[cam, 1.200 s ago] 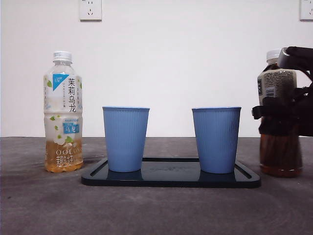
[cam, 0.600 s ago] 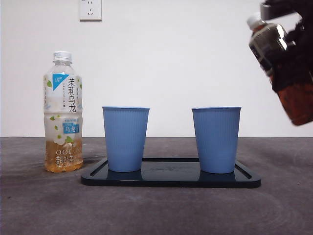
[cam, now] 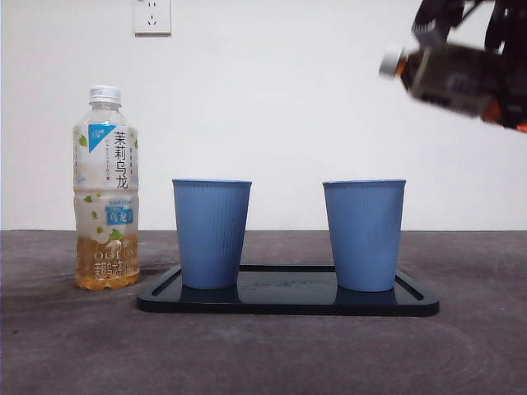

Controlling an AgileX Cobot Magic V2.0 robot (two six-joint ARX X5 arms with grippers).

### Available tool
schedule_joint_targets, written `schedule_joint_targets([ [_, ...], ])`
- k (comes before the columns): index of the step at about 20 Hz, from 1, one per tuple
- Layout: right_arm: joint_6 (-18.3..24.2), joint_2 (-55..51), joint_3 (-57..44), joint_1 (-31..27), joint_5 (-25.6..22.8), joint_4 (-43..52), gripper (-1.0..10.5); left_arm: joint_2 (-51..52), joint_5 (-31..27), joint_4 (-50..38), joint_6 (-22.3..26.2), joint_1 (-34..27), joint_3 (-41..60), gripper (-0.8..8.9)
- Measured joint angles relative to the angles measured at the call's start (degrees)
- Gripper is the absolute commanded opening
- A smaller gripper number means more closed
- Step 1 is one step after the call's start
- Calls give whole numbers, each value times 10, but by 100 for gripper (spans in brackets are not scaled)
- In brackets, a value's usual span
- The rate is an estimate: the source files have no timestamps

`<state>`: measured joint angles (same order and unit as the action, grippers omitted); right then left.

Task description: Pour the drink into the cup

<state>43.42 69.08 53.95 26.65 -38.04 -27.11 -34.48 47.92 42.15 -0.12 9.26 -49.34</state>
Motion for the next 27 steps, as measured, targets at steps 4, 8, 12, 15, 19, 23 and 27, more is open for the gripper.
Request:
schedule_joint_targets([
  [4, 65, 19, 0, 25, -45, 5, 188, 0, 0, 0, 0, 14, 0, 496],
  [8, 138, 39, 0, 39, -95, 7, 188, 0, 0, 0, -3, 25, 0, 496],
  [12, 179, 58, 0, 47, -139, 11, 188, 0, 0, 0, -5, 38, 0, 496],
  [15, 196, 64, 0, 52, -148, 17, 188, 0, 0, 1, -6, 46, 0, 496],
  [19, 212, 66, 0, 60, -162, 22, 188, 0, 0, 2, -6, 53, 0, 496],
  [23, 224, 71, 0, 65, -172, 22, 188, 0, 0, 4, -6, 57, 0, 496],
  [27, 228, 76, 0, 67, -173, 22, 188, 0, 0, 5, -6, 59, 0, 496],
])
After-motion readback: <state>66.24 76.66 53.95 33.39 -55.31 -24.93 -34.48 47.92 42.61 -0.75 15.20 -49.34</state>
